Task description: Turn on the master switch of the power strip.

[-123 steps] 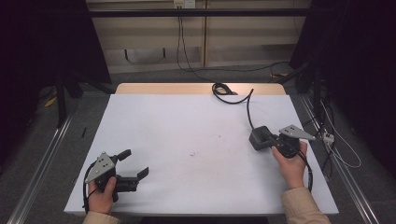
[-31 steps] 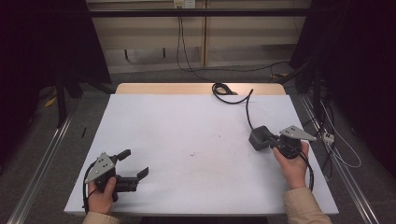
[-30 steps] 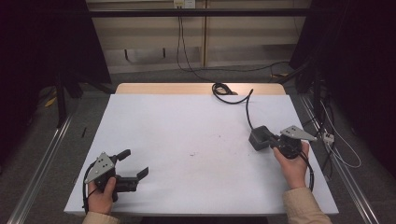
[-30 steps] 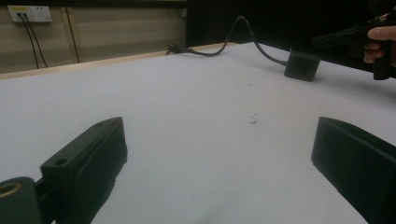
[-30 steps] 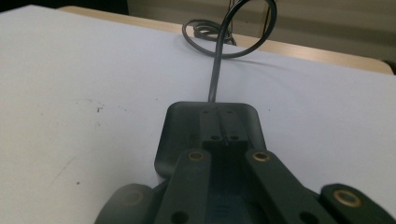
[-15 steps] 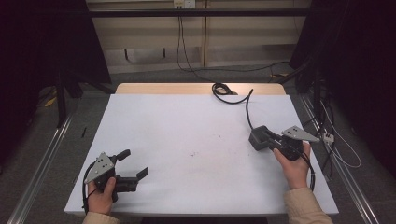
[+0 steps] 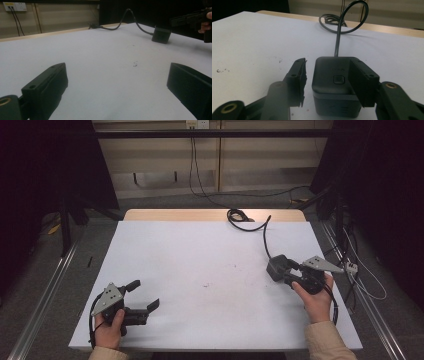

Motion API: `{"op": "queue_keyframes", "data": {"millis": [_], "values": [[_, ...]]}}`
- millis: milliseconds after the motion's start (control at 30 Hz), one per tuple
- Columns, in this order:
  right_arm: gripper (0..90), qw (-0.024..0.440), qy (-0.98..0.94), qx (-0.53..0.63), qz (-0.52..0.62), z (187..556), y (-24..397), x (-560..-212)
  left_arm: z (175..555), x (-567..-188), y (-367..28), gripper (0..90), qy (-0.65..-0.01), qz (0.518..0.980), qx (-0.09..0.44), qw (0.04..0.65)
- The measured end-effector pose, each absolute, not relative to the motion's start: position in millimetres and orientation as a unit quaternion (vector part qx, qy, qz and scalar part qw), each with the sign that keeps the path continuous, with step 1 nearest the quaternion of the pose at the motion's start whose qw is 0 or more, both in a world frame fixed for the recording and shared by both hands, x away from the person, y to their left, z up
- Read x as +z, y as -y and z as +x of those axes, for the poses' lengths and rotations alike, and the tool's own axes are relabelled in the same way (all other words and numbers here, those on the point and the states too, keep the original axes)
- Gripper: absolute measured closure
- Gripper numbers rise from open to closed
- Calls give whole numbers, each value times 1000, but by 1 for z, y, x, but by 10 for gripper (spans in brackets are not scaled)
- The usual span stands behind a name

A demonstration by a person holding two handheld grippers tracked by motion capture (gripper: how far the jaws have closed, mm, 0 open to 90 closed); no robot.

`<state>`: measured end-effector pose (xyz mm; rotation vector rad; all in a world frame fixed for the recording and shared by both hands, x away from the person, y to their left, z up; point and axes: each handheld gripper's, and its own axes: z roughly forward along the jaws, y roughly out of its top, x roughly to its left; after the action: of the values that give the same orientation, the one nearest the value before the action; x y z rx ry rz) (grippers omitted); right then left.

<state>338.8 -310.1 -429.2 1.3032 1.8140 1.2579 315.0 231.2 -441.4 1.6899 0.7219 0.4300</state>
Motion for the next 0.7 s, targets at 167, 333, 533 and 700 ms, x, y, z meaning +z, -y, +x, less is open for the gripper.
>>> {"op": "queue_keyframes", "data": {"millis": [167, 333, 533, 700], "values": [[394, 279, -670, 481, 491, 339, 310, -429, 315, -442, -233, 29, -311, 724, 184, 587], [326, 278, -668, 485, 491, 337, 310, -428, 316, -441, -231, 29, -308, 726, 184, 586], [236, 271, -674, 486, 486, 331, 310, -430, 320, -441, -228, 29, -307, 725, 181, 589], [193, 266, -674, 493, 482, 326, 311, -430, 320, -441, -226, 29, -306, 726, 178, 590]]}}
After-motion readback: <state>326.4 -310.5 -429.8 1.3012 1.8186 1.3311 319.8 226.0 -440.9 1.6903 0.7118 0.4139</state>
